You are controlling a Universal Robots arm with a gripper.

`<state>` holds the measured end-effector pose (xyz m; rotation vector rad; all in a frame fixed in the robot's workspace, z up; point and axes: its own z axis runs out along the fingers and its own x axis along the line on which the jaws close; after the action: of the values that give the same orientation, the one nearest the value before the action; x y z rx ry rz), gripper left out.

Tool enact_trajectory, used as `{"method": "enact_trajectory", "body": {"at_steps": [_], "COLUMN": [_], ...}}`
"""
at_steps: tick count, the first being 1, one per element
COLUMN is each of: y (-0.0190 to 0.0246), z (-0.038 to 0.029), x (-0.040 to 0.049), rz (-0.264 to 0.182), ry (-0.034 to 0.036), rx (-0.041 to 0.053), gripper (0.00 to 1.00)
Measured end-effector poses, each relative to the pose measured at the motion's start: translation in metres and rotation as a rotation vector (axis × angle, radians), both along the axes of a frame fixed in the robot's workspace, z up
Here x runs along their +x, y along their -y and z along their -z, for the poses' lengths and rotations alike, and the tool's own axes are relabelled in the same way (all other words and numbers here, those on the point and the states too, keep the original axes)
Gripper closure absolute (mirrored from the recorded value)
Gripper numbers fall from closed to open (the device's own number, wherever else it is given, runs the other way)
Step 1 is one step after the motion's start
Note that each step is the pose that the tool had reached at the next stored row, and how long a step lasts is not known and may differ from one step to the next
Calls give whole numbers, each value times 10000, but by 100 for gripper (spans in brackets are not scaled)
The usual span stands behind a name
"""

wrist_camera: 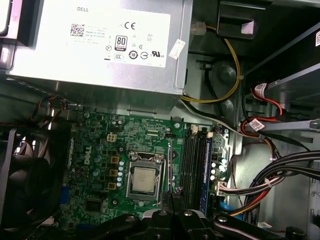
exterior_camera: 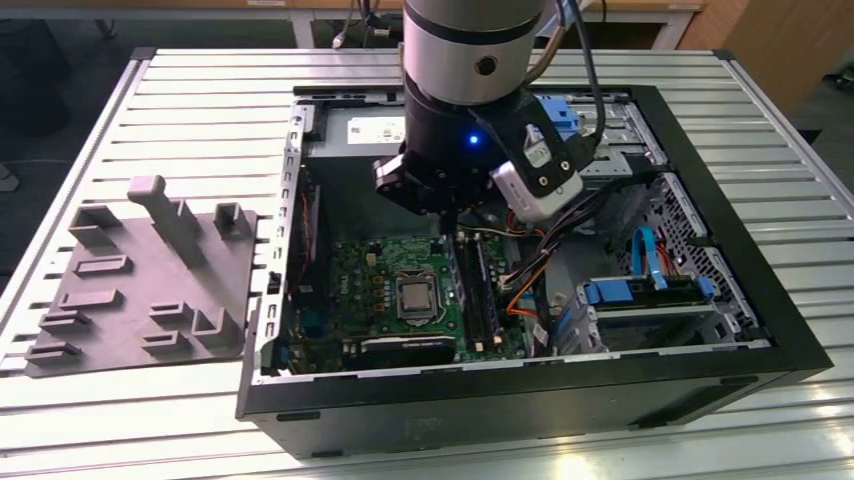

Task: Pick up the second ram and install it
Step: 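Insert the second ram into the second slot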

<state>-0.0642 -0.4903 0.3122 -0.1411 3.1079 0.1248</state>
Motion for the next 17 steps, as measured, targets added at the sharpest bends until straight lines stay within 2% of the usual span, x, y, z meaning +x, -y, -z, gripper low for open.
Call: {"method": "enact_trajectory", "body": {"at_steps": [10,17], "y": [0,0], "z": [55,79], "x": [6,9], "rz": [8,26], "ry": [1,0], "rx": [127,141], "gripper": [89,89]}}
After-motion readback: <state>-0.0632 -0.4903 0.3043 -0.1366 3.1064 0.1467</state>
